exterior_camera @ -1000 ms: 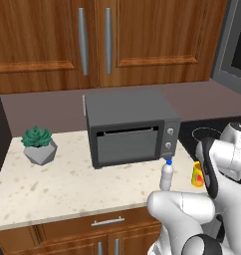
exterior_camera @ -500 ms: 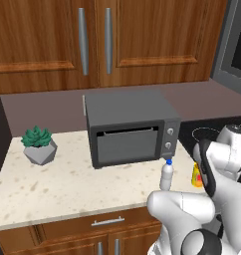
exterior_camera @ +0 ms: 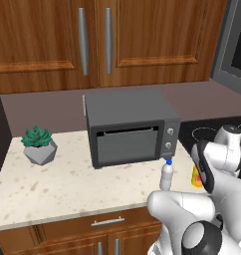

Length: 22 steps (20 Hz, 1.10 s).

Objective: Place the microwavable item in the microwave. Then, close the microwave door and press the start button.

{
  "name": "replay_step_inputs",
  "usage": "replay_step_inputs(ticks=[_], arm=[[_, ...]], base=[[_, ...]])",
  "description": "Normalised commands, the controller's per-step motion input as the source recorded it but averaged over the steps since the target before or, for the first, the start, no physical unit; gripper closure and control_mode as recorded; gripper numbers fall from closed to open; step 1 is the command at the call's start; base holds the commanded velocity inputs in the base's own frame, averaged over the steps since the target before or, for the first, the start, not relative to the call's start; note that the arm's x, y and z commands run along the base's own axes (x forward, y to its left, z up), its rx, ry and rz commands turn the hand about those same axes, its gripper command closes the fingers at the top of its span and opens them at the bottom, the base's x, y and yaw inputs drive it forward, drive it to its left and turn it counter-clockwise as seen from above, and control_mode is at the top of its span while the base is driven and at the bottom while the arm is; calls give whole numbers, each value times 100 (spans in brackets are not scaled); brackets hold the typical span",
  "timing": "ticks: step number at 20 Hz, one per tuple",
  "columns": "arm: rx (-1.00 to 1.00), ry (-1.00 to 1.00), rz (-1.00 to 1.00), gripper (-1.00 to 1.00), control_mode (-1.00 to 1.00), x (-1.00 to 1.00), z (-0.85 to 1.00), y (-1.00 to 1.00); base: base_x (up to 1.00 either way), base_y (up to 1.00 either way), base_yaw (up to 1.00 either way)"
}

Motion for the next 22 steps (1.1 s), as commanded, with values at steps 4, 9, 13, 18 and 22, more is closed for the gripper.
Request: replay_step_inputs(ticks=[4, 9, 13, 18, 22], arm=[[0, 6, 0, -100, -100, 0, -14, -6], [0, 7, 0, -100, -100, 5, -12, -1], [0, 7, 0, -100, -100, 13, -8, 0], [0, 6, 0, -100, -100, 7, -6, 0], [0, 6, 0, 100, -100, 0, -20, 0]], base=[[0, 0, 0], [0, 0, 0], [0, 0, 0], [0, 0, 0], [0, 0, 0]])
